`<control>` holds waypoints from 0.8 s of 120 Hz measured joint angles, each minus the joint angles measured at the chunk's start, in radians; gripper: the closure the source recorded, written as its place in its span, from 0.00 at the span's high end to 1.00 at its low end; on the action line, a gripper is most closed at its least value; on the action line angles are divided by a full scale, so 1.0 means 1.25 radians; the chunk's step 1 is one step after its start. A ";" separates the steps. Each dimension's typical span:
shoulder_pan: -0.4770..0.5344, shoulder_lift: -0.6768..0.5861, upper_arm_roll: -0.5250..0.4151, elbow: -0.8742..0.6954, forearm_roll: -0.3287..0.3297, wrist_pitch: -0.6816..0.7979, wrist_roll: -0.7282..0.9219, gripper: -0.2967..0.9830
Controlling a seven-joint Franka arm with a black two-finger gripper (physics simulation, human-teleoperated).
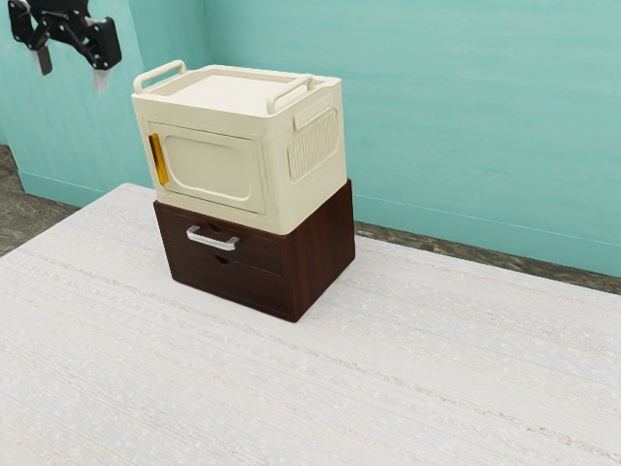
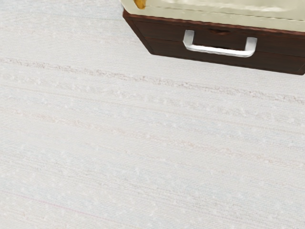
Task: Pull the drawer handle with one arm to open the drawer
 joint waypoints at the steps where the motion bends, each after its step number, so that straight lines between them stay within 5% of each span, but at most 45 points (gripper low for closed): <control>1: 0.002 0.000 0.000 0.000 0.000 0.006 0.000 0.77; 31: 0.028 -0.002 -0.001 -0.006 -0.003 0.115 -0.009 0.77; 59: 0.012 -0.031 -0.050 -0.036 -0.021 0.080 0.070 0.77; 73: 0.117 -0.044 -0.173 -0.125 -0.032 0.118 0.171 0.77; 96: 0.139 -0.142 -0.181 -0.365 -0.035 0.247 0.327 0.77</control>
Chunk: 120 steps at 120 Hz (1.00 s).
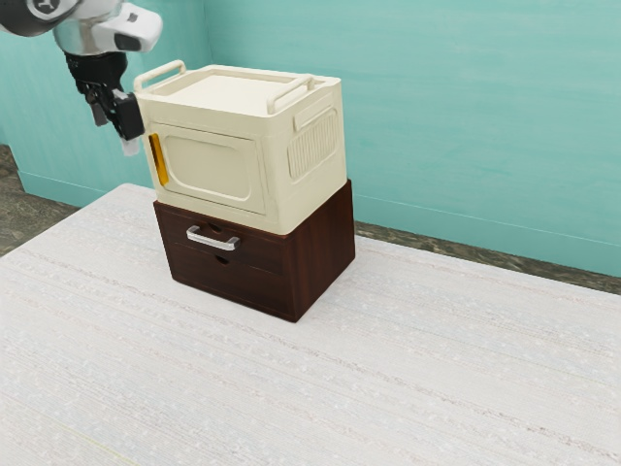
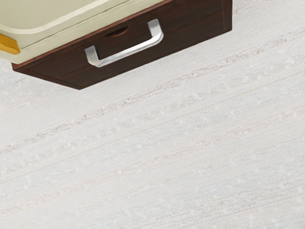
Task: Pull the drawer handle with one arm to open the drawer
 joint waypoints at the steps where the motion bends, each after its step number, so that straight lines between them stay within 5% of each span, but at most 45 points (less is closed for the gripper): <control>1: 0.000 -0.005 0.000 -0.008 0.000 0.005 0.006 0.77; 25: -0.004 -0.101 0.015 -0.238 0.014 0.161 0.138 0.77; 34: -0.066 -0.104 0.084 -0.289 0.022 0.232 0.185 0.77; 63: -0.133 -0.094 0.135 -0.331 0.085 0.377 0.299 0.77; 120: -0.087 -0.060 0.111 -0.461 0.102 0.614 0.448 0.77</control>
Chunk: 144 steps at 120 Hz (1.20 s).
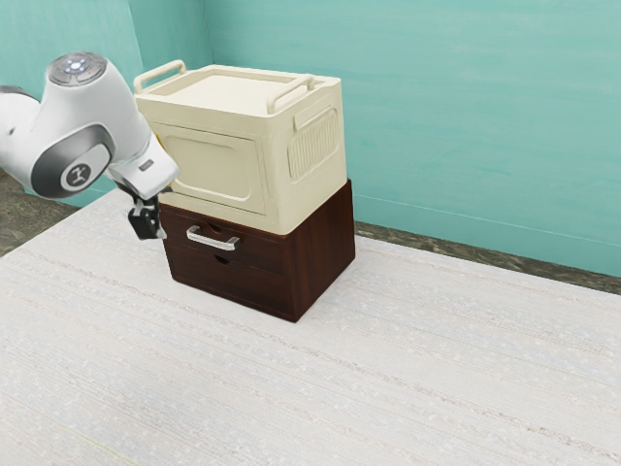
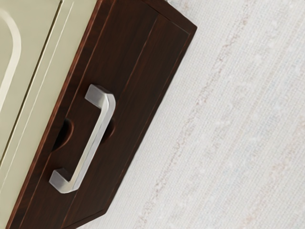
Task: Pull the drawer handle with one arm to open the drawer
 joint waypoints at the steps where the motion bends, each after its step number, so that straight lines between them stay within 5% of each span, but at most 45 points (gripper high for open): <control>1: -0.001 0.003 0.000 0.000 0.000 0.004 0.002 0.77; 46: -0.005 0.116 0.035 -0.007 -0.001 0.176 0.087 0.77; 144: -0.011 0.269 0.076 -0.007 0.016 0.332 0.186 0.77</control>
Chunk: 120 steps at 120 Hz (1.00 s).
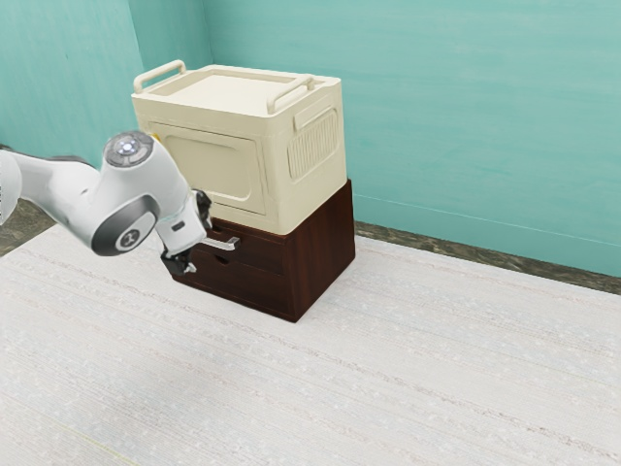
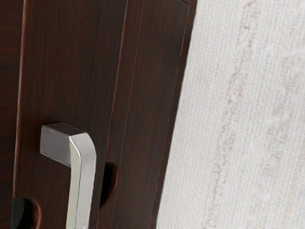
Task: Pull the drawer handle with one arm to open the drawer
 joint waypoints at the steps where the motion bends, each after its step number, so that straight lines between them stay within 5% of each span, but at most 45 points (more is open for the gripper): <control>1: 0.002 0.001 0.000 0.000 0.000 0.000 0.000 0.77; 69: 0.051 0.091 -0.005 0.056 -0.005 0.033 0.022 0.77; 120: 0.150 0.154 -0.107 0.095 -0.006 0.064 0.029 0.77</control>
